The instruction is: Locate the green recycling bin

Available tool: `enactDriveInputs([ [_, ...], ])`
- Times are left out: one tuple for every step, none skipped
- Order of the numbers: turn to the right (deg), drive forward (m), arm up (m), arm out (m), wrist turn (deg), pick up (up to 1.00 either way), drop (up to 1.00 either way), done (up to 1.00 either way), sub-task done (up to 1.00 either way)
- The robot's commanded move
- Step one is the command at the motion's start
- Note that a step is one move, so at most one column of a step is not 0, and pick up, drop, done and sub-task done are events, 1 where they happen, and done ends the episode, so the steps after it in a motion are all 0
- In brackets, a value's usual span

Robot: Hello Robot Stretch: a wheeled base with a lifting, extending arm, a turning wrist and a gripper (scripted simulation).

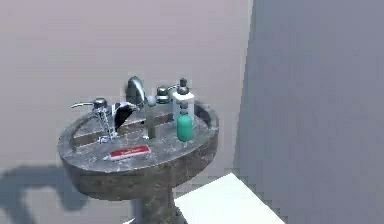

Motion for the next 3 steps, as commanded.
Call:
enactDriveInputs([
  [45.0, 0.0, 0.0, 0.0, 0.0, 0.0, 0.0, 0.0, 0.0],
  [45.0, 0.0, 0.0, 0.0, 0.0, 0.0, 0.0, 0.0, 0.0],
  [45.0, 0.0, 0.0, 0.0, 0.0, 0.0, 0.0, 0.0, 0.0],
])
